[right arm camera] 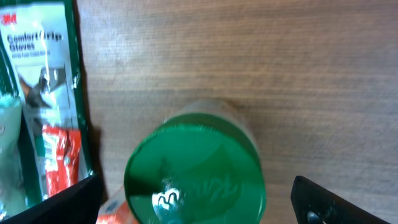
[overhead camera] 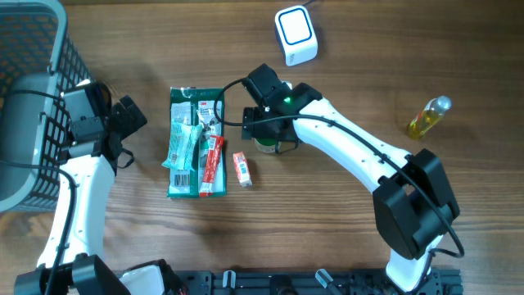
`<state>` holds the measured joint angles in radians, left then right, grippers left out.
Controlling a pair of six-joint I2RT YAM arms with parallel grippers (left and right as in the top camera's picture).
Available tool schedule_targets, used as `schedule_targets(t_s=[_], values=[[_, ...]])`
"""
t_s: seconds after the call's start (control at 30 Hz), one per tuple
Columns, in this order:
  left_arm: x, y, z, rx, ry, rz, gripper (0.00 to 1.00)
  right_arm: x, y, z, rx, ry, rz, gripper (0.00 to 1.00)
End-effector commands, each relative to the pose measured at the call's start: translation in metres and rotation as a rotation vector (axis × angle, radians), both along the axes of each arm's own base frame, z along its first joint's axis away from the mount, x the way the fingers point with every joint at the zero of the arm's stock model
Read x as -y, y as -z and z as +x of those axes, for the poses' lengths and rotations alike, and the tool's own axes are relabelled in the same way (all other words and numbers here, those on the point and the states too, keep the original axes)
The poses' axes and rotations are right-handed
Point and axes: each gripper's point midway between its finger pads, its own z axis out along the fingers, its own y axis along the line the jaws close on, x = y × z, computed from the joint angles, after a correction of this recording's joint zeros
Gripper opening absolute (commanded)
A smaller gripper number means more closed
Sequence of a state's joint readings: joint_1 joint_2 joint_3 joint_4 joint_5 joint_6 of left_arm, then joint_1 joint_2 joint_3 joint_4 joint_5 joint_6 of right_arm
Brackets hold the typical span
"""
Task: Scan the item barcode
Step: 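Move the right gripper over the green-lidded jar, then lower the right gripper around the jar and close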
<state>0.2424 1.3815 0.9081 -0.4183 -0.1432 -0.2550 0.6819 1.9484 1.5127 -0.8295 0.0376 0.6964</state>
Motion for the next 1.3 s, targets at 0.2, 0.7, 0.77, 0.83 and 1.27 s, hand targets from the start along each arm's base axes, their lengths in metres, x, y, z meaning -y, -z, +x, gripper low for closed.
schedule_targets(t_s=[0.2,0.7,0.77,0.83,1.27], values=[[-0.001,-0.01,0.003,0.024,0.009,0.011,1.0,0.013,0.026,0.007,0.018,0.03,-0.119,0.82],[-0.001,-0.01,0.003,0.024,0.008,0.01,1.0,0.055,0.018,-0.003,-0.129,-0.071,-0.173,0.82],[-0.001,-0.01,0.003,0.024,0.009,0.011,1.0,0.058,0.018,-0.007,-0.145,-0.072,-0.182,0.76],[-0.001,-0.01,0.003,0.024,0.008,0.01,1.0,0.058,0.018,-0.007,-0.146,-0.073,-0.184,0.72],[-0.001,-0.01,0.003,0.024,0.009,0.011,1.0,0.062,0.024,-0.013,-0.171,-0.072,-0.197,0.84]])
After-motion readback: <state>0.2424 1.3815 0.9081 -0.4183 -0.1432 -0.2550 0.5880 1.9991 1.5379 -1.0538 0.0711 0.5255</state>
